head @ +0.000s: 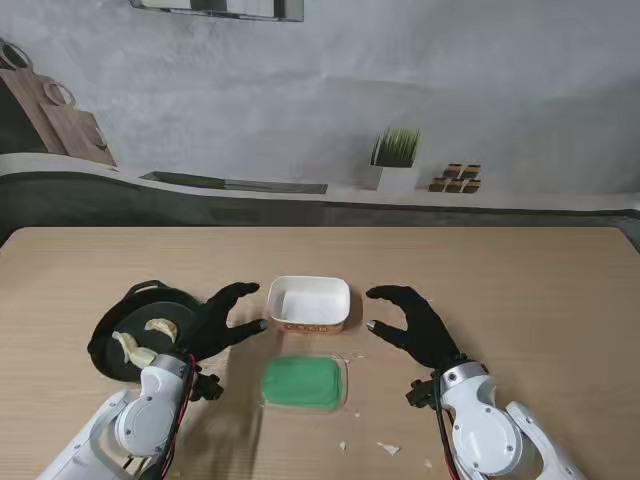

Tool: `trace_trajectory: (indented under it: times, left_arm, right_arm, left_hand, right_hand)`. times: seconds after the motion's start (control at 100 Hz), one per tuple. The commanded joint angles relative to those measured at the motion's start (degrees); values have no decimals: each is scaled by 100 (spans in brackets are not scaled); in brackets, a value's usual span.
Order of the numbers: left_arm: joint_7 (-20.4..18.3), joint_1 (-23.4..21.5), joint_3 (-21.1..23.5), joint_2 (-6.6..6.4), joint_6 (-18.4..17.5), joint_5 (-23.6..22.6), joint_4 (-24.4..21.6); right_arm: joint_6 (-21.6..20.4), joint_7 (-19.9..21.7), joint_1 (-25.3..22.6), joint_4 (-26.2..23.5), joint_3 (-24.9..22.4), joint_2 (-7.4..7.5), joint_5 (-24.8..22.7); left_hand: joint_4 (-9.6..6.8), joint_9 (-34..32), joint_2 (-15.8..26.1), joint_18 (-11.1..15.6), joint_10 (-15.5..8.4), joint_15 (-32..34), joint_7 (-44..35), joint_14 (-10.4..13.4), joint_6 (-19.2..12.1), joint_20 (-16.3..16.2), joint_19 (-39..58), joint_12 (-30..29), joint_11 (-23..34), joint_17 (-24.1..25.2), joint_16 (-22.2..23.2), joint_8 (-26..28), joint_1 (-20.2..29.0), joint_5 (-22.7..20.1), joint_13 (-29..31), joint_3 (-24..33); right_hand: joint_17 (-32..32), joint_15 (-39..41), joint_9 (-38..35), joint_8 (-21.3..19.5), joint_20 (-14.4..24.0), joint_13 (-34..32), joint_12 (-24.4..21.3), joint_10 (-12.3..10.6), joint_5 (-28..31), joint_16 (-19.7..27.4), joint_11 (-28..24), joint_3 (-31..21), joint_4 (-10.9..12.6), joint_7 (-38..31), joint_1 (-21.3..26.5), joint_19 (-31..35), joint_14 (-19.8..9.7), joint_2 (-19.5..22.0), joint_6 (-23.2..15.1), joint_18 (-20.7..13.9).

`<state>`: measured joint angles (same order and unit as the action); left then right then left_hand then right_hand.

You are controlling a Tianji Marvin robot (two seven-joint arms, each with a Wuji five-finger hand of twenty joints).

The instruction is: Load dumplings into a food container

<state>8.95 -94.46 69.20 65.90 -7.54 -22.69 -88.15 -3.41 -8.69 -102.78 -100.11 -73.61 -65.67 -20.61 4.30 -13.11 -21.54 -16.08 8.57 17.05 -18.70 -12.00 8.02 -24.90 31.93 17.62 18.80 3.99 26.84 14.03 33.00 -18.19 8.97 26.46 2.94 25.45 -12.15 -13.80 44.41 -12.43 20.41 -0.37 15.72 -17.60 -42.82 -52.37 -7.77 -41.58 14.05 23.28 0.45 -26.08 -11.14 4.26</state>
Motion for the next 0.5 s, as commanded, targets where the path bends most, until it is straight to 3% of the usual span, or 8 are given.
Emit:
trace_trajectory:
  times: [0.0,0.36,0.49]
  left_arm:
    - [-120,10,-25,8,32,2,2]
    - [-201,-142,165,-47,-31,-207,-208]
    - [-345,-353,702,-155,-199,-816,-536]
  right_arm:
    - [40,64,-25,11,23,-51,16]
    - [-75,-33,-152,-67,-105,-66,8]
    - [-162,-90,-170,-107,-158,-76,19]
  left_hand:
    - [-130,-10,-87,8,110,-90,-53,2,-12,-101,-167,-55,-13,73,-69,17,31,-32,-151,129]
    - [-142,-85,-195,-7,126,-87,-109,14,-57,-161,-183,-30,6,65,-60,62,84,-129,-131,205]
    - [-130,-440,-472,-93,78,264,-262,-16,-100,-333,235,187,246,-14,174,159,181,-436,171,683]
  right_hand:
    - [-83,-55,155,-15,37,43,-46,-68,-138,42,45,62,62,45,-112,-22,-137,80,-112,-145]
    - [-83,-23,132,-9,44,39,-46,-52,-130,29,28,39,63,21,-105,-11,-131,77,-109,-137]
    - [-51,-7,99,-9,45,10,-43,-47,-111,23,15,26,62,11,-107,0,-122,70,-100,-119]
